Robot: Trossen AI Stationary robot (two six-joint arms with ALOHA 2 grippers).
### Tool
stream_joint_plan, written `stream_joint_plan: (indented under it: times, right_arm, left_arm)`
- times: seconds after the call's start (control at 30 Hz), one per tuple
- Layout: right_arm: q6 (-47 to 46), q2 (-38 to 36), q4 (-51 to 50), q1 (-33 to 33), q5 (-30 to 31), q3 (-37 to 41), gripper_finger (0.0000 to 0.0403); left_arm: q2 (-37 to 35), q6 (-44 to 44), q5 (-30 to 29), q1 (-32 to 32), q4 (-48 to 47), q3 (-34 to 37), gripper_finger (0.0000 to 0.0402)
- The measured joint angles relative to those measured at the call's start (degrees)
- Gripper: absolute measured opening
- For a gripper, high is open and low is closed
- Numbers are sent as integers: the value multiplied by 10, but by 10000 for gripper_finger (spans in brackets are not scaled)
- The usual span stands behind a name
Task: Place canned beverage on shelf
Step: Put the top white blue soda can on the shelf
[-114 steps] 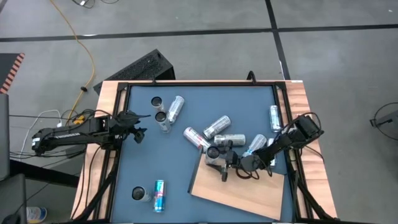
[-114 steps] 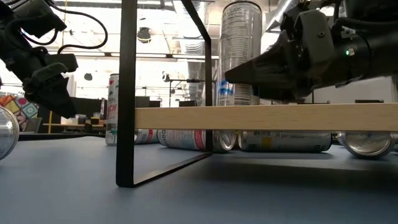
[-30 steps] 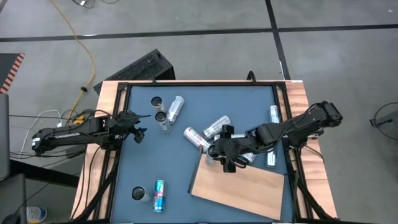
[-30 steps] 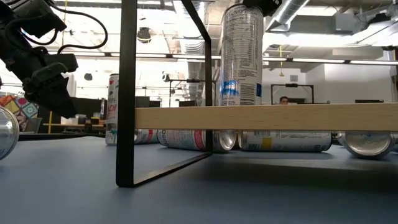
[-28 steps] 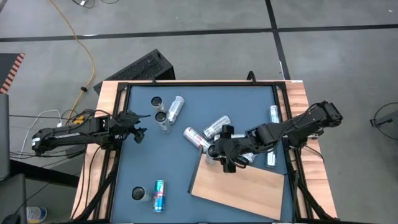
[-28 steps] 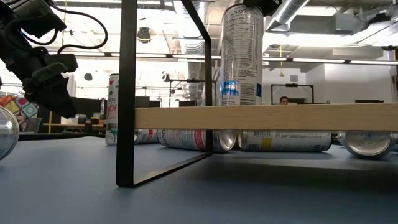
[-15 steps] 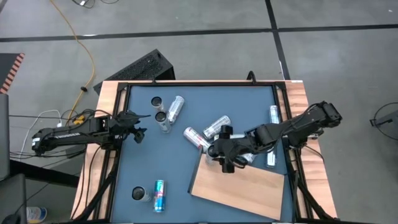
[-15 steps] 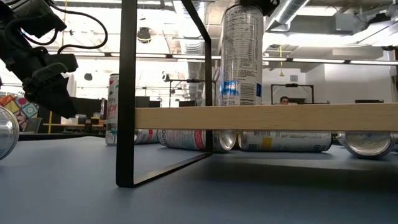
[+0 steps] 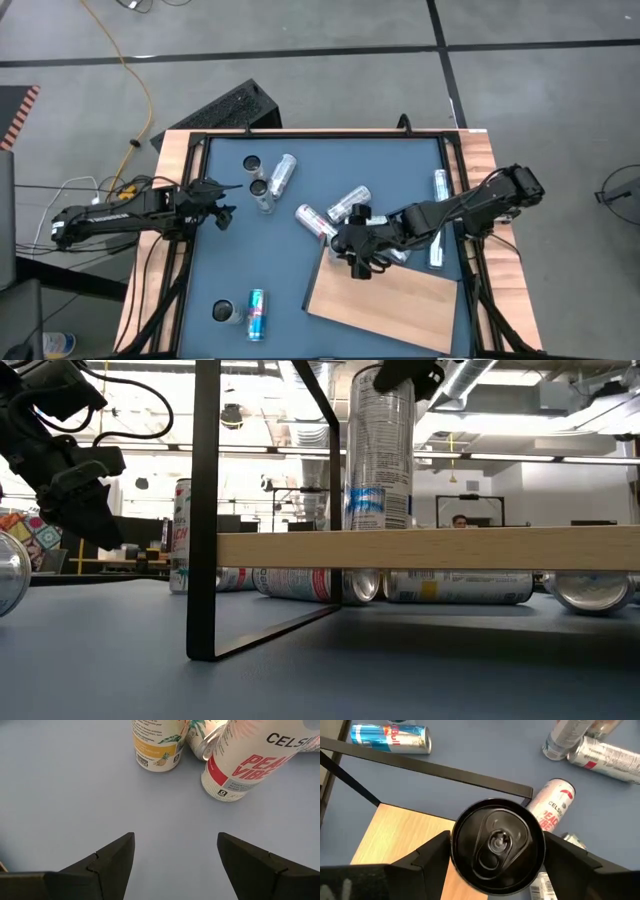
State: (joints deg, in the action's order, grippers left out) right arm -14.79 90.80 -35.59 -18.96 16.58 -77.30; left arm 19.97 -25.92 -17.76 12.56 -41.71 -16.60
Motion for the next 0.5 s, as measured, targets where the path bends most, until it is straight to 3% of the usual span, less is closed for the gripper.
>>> stream_joint_plan:
  times: [0.17, 0.37, 0.5]
  right_arm:
    - [-4, 3, -1, -2, 0, 0, 267]
    - [-1, 2, -3, -8, 1, -1, 204]
    - [-1, 2, -3, -13, -2, -1, 201]
  left_arm:
    - [0, 0, 0, 0, 0, 0, 270]
    - [0, 0, 0, 0, 0, 0, 270]
    - [0, 0, 0, 0, 0, 0, 270]
